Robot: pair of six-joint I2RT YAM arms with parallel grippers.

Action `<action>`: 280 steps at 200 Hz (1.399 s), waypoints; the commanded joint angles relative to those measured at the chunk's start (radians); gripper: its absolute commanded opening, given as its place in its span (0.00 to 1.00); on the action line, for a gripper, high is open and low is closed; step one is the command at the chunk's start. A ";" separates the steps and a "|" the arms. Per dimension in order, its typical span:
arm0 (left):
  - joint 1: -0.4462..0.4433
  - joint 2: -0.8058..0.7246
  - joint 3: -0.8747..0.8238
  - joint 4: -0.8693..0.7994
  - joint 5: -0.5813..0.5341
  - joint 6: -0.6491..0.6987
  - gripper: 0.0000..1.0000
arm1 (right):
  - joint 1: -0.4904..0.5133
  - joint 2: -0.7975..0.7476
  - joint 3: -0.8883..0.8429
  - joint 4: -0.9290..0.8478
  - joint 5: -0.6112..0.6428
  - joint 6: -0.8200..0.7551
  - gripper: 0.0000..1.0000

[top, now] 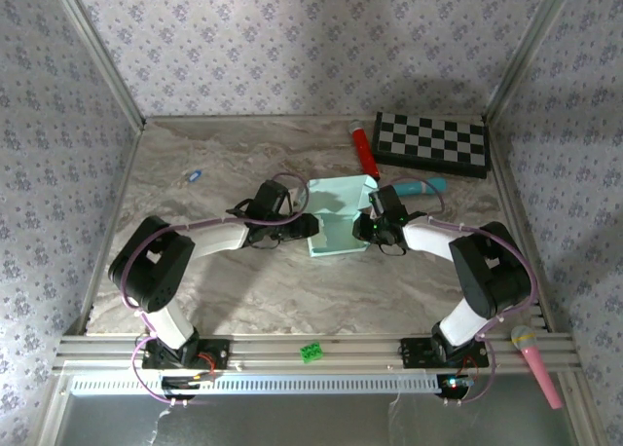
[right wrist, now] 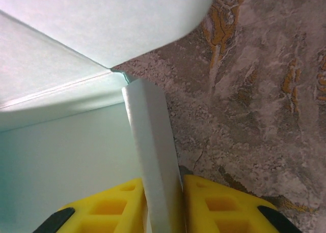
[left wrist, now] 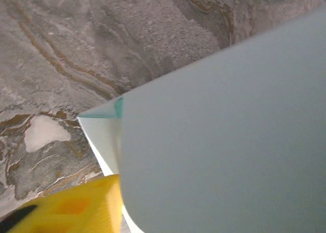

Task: Fold the paper box

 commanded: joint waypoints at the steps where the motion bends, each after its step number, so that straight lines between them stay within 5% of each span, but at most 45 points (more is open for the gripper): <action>1: -0.014 -0.004 -0.002 0.037 0.030 -0.008 0.39 | 0.015 0.017 -0.011 -0.028 -0.019 0.022 0.25; 115: -0.043 0.105 0.138 -0.300 -0.113 -0.018 0.36 | 0.061 -0.018 0.026 -0.098 0.063 0.007 0.20; 151: -0.059 0.125 0.200 -0.402 -0.156 -0.028 0.13 | 0.083 -0.038 0.051 -0.144 0.128 -0.019 0.19; 280: -0.126 0.123 0.291 -0.562 -0.301 -0.071 0.07 | 0.095 -0.030 0.170 -0.271 0.201 -0.105 0.33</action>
